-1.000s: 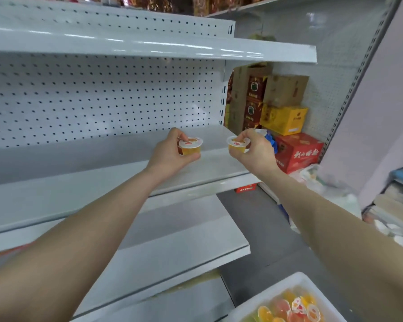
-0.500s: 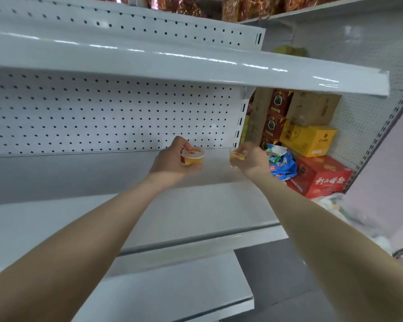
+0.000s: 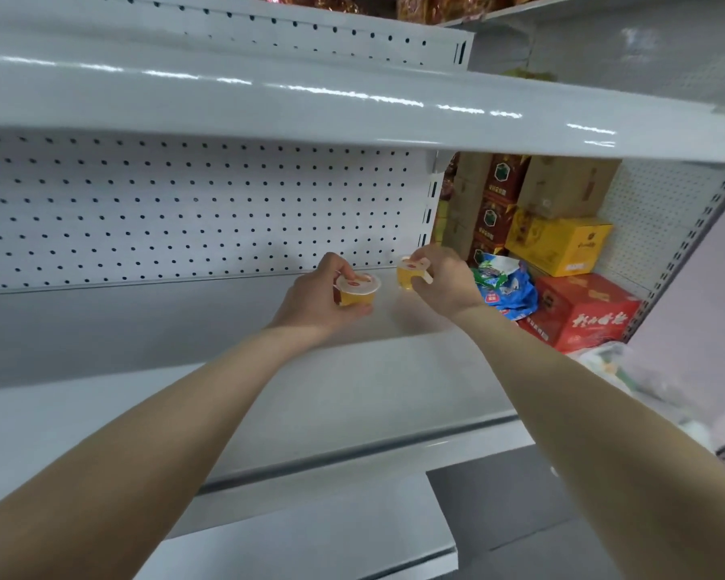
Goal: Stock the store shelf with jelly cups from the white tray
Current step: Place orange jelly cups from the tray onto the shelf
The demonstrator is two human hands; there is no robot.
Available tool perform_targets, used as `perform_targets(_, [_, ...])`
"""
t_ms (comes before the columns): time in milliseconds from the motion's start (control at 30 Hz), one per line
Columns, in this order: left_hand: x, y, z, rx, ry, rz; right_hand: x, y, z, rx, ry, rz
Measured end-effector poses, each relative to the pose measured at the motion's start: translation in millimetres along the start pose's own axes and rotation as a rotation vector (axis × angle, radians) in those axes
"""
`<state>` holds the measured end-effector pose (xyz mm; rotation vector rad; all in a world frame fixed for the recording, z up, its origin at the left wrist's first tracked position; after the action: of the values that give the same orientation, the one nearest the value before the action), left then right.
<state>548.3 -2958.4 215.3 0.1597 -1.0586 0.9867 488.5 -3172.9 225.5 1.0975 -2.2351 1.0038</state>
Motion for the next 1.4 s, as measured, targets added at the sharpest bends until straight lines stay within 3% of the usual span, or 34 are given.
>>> perform_targets(133, [-17.0,-11.6,25.1,-0.042,0.018,-0.029,22.4,13.0,4.3,0.126,0.102,0.073])
perform_targets(333, [-50.9,-28.9,56.0,-0.049,0.011,-0.037,46.6,31.1,28.5,0.092,0.249,0.069])
perform_targets(767, [-71.3,-22.6,74.0,-0.092,-0.077,0.017,56.7,60.0,46.6,0.143,0.305,0.116])
perform_targets(1067, [-31.9,24.5,109.5,-0.309,-0.170,0.206,97.5,120.3,31.5,0.071,0.418,0.167])
perform_targets(1200, [-33.7,72.5,139.8,-0.444,-0.173,0.165,122.5,179.9,31.7,0.048,0.466,0.223])
perform_targets(1400, [-74.0,159.8,178.6,-0.606,-0.095,0.105,142.0,301.0,53.6,-0.133,0.493,0.229])
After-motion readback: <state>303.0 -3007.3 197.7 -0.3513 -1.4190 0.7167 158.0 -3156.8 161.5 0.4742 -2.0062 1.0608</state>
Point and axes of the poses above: each hand's wrist, its own y-axis away from the middle knuckle, its own x-axis out of the back of the hand, z = x × y, the point moved 6 cm from there along -y, towards the middle knuckle, and after that the axes turned 15 degrees about -y, right-handed, at the moved point
